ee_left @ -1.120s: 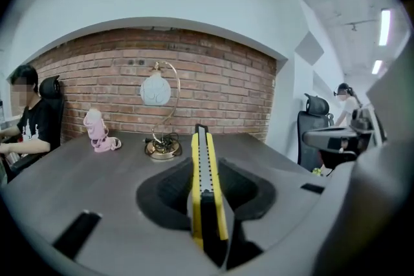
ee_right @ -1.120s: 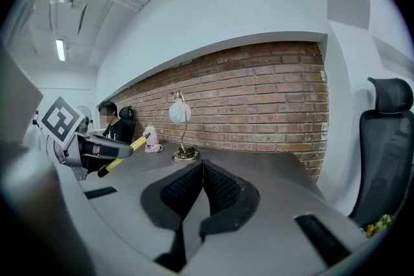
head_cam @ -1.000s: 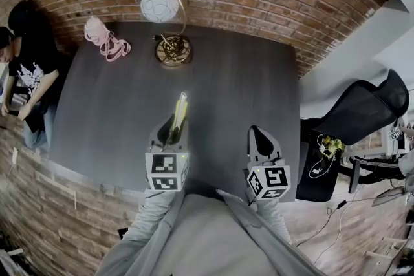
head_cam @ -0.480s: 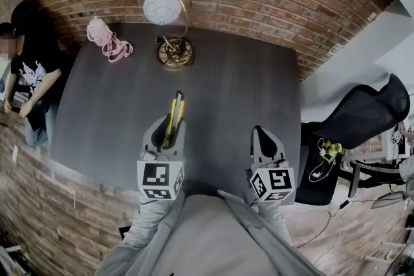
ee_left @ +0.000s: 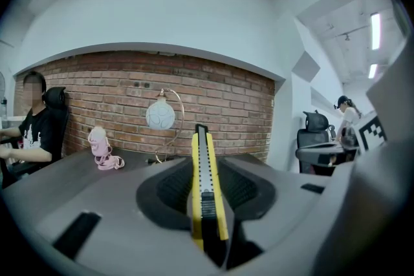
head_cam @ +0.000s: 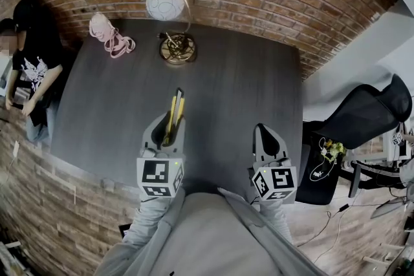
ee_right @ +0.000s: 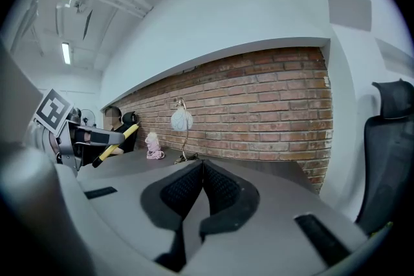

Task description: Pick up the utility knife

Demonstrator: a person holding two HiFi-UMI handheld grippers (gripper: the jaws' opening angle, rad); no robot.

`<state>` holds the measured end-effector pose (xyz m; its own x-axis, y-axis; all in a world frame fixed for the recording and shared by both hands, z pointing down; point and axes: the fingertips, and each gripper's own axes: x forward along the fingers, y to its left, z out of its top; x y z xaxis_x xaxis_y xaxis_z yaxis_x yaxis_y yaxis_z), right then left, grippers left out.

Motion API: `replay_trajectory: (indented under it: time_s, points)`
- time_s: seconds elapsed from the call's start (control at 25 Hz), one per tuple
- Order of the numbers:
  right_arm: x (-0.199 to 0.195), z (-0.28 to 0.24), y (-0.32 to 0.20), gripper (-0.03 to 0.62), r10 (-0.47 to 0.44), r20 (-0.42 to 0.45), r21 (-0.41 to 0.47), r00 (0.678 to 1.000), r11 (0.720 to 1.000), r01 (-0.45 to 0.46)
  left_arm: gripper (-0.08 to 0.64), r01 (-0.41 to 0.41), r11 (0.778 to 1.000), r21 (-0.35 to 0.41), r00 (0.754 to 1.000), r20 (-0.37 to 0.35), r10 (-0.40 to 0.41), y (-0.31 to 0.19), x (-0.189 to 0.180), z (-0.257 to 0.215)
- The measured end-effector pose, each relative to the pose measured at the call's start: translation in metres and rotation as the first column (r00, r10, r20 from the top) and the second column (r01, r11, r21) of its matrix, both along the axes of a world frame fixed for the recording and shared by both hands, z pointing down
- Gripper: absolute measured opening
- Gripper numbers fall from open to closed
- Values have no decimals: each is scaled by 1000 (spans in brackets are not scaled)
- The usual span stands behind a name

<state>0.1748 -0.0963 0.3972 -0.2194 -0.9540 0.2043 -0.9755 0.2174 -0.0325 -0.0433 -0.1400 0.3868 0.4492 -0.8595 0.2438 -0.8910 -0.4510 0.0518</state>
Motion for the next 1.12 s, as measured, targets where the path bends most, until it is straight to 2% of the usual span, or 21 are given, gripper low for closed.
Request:
replay_trajectory:
  time_s: [1.12]
  points:
    - [-4,-2,-2,18,-7,0,6,1000,1000,7,132,0,1000,-12,1000,-9,0,-2,-2,2]
